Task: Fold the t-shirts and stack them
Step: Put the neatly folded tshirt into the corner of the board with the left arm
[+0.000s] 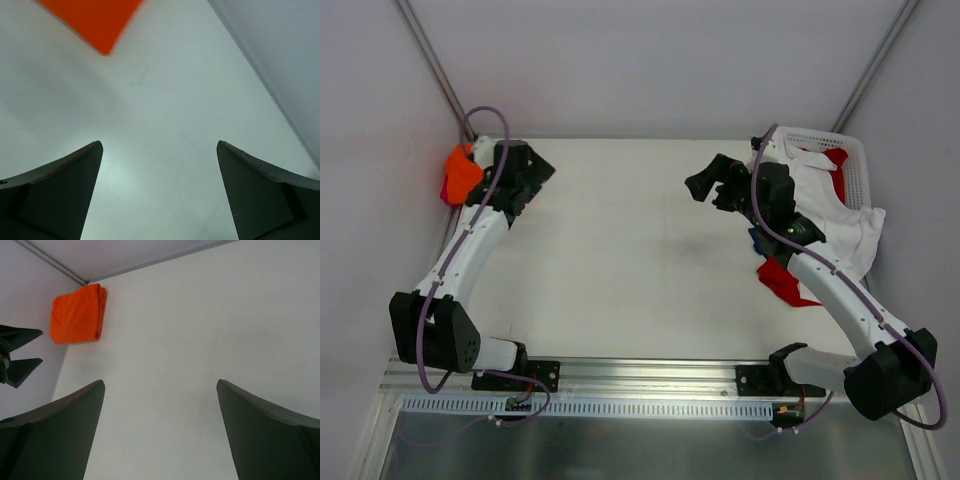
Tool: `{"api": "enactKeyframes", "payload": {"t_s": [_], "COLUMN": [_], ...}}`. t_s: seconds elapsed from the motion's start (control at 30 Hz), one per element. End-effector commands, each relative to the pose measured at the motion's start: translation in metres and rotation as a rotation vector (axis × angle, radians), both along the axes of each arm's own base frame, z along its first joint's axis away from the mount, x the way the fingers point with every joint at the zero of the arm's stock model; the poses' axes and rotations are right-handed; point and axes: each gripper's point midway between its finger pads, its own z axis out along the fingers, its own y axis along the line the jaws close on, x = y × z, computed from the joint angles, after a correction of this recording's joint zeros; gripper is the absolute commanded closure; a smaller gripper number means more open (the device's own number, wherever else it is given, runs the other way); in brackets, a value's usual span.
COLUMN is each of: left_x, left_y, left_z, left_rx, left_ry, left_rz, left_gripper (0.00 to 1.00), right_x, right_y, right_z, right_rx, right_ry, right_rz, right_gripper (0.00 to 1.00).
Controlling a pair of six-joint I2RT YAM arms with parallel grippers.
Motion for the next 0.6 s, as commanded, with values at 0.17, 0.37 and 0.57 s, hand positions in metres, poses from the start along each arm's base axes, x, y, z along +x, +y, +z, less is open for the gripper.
{"api": "enactKeyframes", "payload": {"t_s": [0.17,0.37,0.57], "left_x": [-0.005,-0.048,-0.072], "left_y": [-0.184,-0.234,-0.225], "left_z": [-0.043,-0.003,0.048], "left_rx": [0.210,0.247,0.253], "left_ry": [0.065,-0.127,-0.341], "left_rz": [-0.687,-0.934,-0.981], "left_gripper": [0.01,0.01,0.01], "right_x": [-0.054,-0.067,-0.070], "right_y": [-0.030,-0.021,-0.002], "right_z": [0.033,0.028,0.035], "right_rx": [-0.409,-0.451,-0.496], "right_ry": [0.009,-0.008,-0.068], "right_rz": [0.030,0.082,0.165], "right_gripper": [0.00,0.01,0.00]}}
